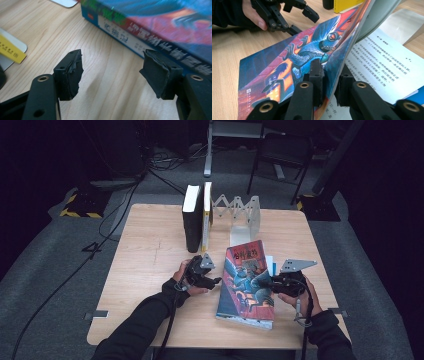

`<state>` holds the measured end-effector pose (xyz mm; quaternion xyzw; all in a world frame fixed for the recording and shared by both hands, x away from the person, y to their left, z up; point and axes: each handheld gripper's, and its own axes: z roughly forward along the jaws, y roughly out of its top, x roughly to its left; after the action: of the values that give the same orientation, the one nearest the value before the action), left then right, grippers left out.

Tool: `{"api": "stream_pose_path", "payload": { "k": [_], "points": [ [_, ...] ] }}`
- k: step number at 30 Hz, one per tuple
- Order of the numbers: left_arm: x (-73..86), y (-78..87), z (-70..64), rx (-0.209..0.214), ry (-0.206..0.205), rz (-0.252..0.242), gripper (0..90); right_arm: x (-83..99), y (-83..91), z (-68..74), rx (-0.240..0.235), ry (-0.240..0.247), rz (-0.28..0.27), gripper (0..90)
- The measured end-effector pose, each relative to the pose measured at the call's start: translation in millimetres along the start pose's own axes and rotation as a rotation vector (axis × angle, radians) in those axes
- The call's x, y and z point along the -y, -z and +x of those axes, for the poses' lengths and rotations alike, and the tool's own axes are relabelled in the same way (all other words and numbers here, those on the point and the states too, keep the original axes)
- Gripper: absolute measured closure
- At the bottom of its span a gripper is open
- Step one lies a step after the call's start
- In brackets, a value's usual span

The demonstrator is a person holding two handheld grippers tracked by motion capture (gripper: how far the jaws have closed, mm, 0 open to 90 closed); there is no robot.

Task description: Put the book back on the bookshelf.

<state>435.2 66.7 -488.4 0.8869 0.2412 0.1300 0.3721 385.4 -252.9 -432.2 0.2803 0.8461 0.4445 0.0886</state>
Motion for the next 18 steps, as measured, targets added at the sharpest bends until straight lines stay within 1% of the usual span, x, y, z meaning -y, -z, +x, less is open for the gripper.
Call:
{"api": "stream_pose_path", "payload": {
  "k": [1, 2, 3, 5, 6, 8, 9, 10, 12, 14, 15, 16, 17, 18],
  "points": [
    [0.7, -0.9, 1.1, 0.004, 0.005, 0.0, 32.9, 0.0, 0.0, 0.0, 0.0, 0.0, 0.0, 78.3],
    [1.1, -1.5, 1.3, -0.001, 0.01, 0.003, 32.9, 0.5, 0.7, 0.5, 0.0, 0.003, -0.005, 78.4],
    [1.8, -2.5, 2.4, -0.011, 0.012, 0.005, 33.1, 1.6, 1.5, 1.0, -0.021, 0.0, -0.019, 79.1],
    [2.5, -3.8, 3.1, -0.01, 0.017, 0.011, 33.0, 1.5, 1.1, 2.6, -0.047, 0.014, -0.023, 80.0],
    [2.5, -3.8, 3.1, -0.01, 0.017, 0.011, 32.9, 1.5, 1.1, 2.6, -0.047, 0.014, -0.023, 80.0],
    [4.5, -6.1, 3.2, -0.013, 0.007, 0.039, 33.1, -1.1, -1.9, 8.4, -0.066, 0.033, -0.028, 81.6],
    [6.2, -6.7, 3.8, -0.008, 0.004, 0.041, 33.0, -3.2, -2.7, 11.7, -0.067, 0.051, -0.026, 81.9],
    [7.1, -6.8, 4.6, -0.007, 0.012, 0.04, 33.1, -4.9, -3.2, 13.8, -0.069, 0.054, -0.029, 82.5],
    [7.8, -5.2, 6.9, -0.003, 0.026, 0.021, 33.4, -5.0, -3.4, 14.5, -0.072, 0.056, -0.036, 82.7],
    [8.1, -1.4, 11.3, 0.025, 0.046, -0.011, 40.2, -3.8, -2.0, 13.4, -0.081, 0.05, -0.048, 82.7],
    [8.1, -1.4, 11.3, 0.025, 0.046, -0.011, 40.5, -3.6, -0.7, 13.3, -0.085, 0.054, -0.056, 82.6],
    [7.9, 0.8, 13.1, 0.039, 0.049, -0.029, 40.5, -3.6, -0.7, 13.3, -0.085, 0.054, -0.056, 82.6],
    [7.0, 3.0, 14.1, 0.043, 0.045, -0.04, 46.2, -3.8, 1.7, 13.8, -0.094, 0.066, -0.079, 82.6],
    [4.0, 6.6, 18.0, 0.083, 0.073, -0.059, 48.2, -3.9, 2.9, 13.9, -0.097, 0.07, -0.095, 82.6]
  ]
}}
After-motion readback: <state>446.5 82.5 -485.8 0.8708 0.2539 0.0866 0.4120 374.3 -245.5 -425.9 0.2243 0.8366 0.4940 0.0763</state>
